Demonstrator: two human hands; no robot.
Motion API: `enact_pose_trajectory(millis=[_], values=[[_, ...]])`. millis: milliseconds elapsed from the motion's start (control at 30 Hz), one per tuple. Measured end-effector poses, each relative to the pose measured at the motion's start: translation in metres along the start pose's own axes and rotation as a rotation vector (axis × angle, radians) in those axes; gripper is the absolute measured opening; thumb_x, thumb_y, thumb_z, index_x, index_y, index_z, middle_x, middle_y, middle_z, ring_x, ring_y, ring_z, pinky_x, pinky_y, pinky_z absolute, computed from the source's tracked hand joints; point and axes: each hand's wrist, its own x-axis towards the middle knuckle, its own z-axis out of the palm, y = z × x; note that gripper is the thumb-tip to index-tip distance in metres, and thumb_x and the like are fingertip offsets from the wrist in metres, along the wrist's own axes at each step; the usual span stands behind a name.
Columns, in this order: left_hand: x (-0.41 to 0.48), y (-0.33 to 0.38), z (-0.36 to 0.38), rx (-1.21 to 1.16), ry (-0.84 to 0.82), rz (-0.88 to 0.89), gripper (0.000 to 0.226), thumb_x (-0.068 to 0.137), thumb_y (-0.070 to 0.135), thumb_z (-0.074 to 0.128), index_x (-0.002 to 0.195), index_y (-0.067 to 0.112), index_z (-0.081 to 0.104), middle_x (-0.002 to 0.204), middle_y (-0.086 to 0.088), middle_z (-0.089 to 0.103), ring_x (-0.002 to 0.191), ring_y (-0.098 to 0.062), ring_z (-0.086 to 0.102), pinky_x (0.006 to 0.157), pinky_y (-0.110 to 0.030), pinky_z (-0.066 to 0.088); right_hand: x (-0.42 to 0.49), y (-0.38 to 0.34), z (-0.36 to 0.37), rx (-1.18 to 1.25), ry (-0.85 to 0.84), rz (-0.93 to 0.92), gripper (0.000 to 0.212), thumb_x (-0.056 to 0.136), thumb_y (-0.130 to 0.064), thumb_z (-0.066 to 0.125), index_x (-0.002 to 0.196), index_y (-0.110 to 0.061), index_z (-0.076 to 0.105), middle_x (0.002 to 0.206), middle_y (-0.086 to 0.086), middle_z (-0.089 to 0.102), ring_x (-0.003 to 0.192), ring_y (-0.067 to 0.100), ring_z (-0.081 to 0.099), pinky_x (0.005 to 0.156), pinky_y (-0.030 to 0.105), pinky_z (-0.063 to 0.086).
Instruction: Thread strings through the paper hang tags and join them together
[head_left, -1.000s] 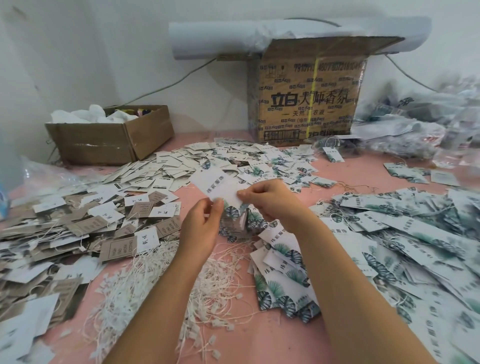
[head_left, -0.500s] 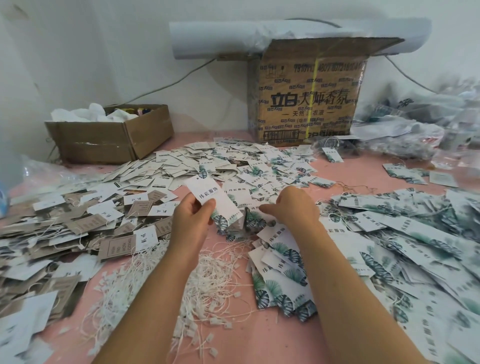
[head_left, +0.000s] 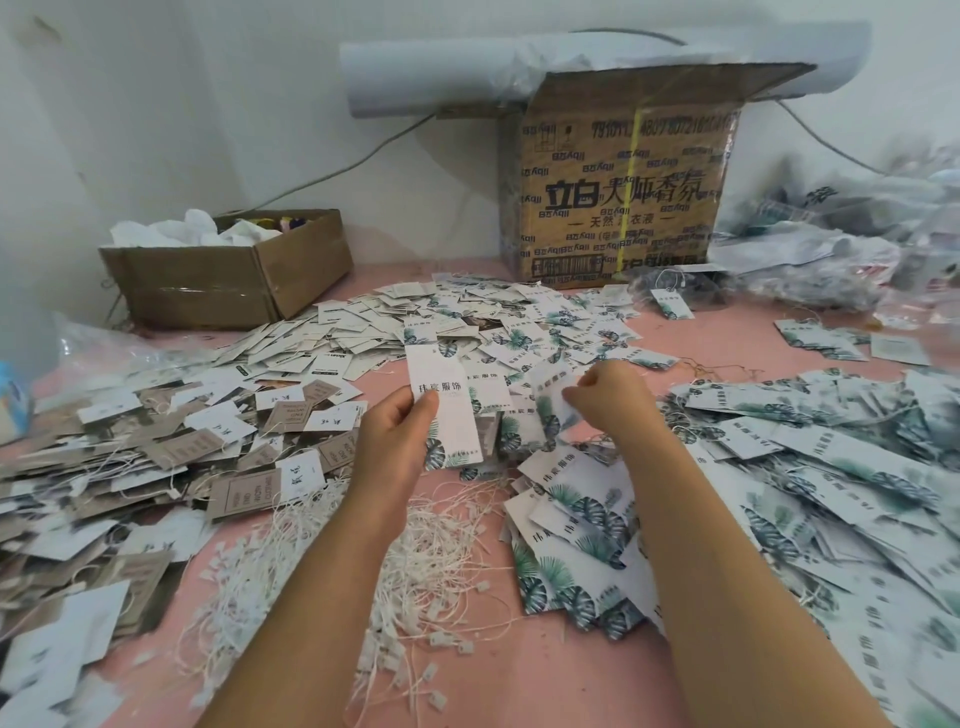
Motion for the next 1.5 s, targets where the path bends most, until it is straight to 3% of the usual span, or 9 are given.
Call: enact_pose_trajectory(millis=[167, 300, 533, 733, 933, 1100, 1233, 1333, 1500], values=[[-0.001, 0.001, 0.000, -0.029, -0.057, 0.005, 0.015, 0.094, 0.015, 0.054, 0.089, 0.023, 0.067, 0.078, 0.010, 0.073, 0.071, -0.005, 0.068, 0.055, -0.017, 0.051, -0.014, -0.014, -0.022, 0.352, 0.027, -0.177, 0.017, 0.091, -0.019, 0.056, 0.083, -0.004, 0.056, 0.063, 0.003, 0.046, 0.049, 0.012, 0.035, 0.047, 0.025, 0.031], [-0.002, 0.004, 0.000, -0.060, -0.073, 0.010, 0.013, 0.093, 0.014, 0.055, 0.090, 0.021, 0.066, 0.076, 0.008, 0.073, 0.070, -0.008, 0.068, 0.055, -0.022, 0.054, -0.030, -0.031, -0.032, 0.642, -0.329, -0.271, 0.025, 0.090, -0.016, 0.058, 0.068, -0.013, 0.047, 0.046, -0.009, 0.044, 0.035, 0.004, 0.031, 0.034, 0.016, 0.025], [-0.003, 0.010, 0.004, -0.103, -0.132, 0.050, 0.016, 0.080, 0.030, 0.059, 0.092, 0.022, 0.065, 0.080, 0.004, 0.073, 0.073, -0.014, 0.068, 0.072, -0.039, 0.056, -0.038, -0.040, -0.017, 0.350, -0.447, -0.325, 0.025, 0.087, -0.021, 0.064, 0.068, -0.010, 0.053, 0.049, -0.005, 0.050, 0.039, 0.007, 0.035, 0.036, 0.017, 0.029], [-0.002, 0.011, 0.004, -0.056, -0.166, 0.022, 0.015, 0.089, 0.009, 0.059, 0.087, 0.021, 0.067, 0.077, 0.003, 0.073, 0.073, -0.017, 0.066, 0.070, -0.036, 0.057, -0.041, -0.043, -0.019, 0.293, -0.506, -0.389, 0.032, 0.084, -0.021, 0.068, 0.058, -0.011, 0.051, 0.043, -0.006, 0.041, 0.040, 0.010, 0.032, 0.039, 0.020, 0.027], [-0.003, 0.011, 0.007, -0.072, -0.072, 0.084, 0.011, 0.092, 0.020, 0.058, 0.083, 0.019, 0.065, 0.069, 0.006, 0.068, 0.065, -0.013, 0.063, 0.063, -0.033, 0.056, -0.043, -0.042, -0.026, 0.165, -0.606, -0.389, 0.039, 0.086, -0.019, 0.066, 0.053, -0.016, 0.046, 0.040, -0.009, 0.043, 0.040, 0.009, 0.035, 0.040, 0.018, 0.031], [-0.003, 0.015, 0.005, -0.070, -0.028, 0.117, 0.012, 0.092, 0.015, 0.058, 0.083, 0.018, 0.065, 0.068, 0.007, 0.068, 0.063, -0.010, 0.064, 0.057, -0.032, 0.056, -0.045, -0.043, -0.032, 0.261, -0.481, -0.389, 0.016, 0.089, -0.012, 0.060, 0.074, -0.013, 0.062, 0.055, -0.003, 0.058, 0.039, 0.004, 0.040, 0.039, 0.018, 0.031], [-0.002, 0.017, 0.003, -0.039, -0.047, 0.076, 0.014, 0.094, 0.016, 0.055, 0.084, 0.018, 0.065, 0.070, 0.006, 0.068, 0.066, -0.011, 0.066, 0.061, -0.035, 0.058, -0.044, -0.045, -0.040, 0.406, -0.245, -0.477, 0.018, 0.087, 0.000, 0.058, 0.079, -0.016, 0.063, 0.064, -0.002, 0.066, 0.040, -0.002, 0.046, 0.038, 0.011, 0.032], [-0.003, 0.017, 0.003, -0.023, -0.069, 0.062, 0.016, 0.095, 0.016, 0.053, 0.085, 0.014, 0.064, 0.074, 0.000, 0.067, 0.068, -0.013, 0.066, 0.060, -0.035, 0.057, -0.046, -0.049, -0.039, 0.529, -0.226, -0.550, 0.017, 0.084, 0.003, 0.062, 0.087, -0.014, 0.062, 0.073, 0.002, 0.069, 0.039, -0.002, 0.047, 0.040, 0.011, 0.035], [-0.003, 0.019, 0.004, 0.016, -0.054, 0.092, 0.017, 0.096, 0.019, 0.052, 0.089, 0.008, 0.063, 0.077, -0.004, 0.065, 0.068, -0.014, 0.063, 0.059, -0.035, 0.056, -0.049, -0.052, -0.034, 0.553, -0.189, -0.581, 0.013, 0.080, 0.005, 0.066, 0.081, -0.008, 0.067, 0.062, -0.004, 0.069, 0.041, 0.005, 0.050, 0.043, 0.015, 0.040]])
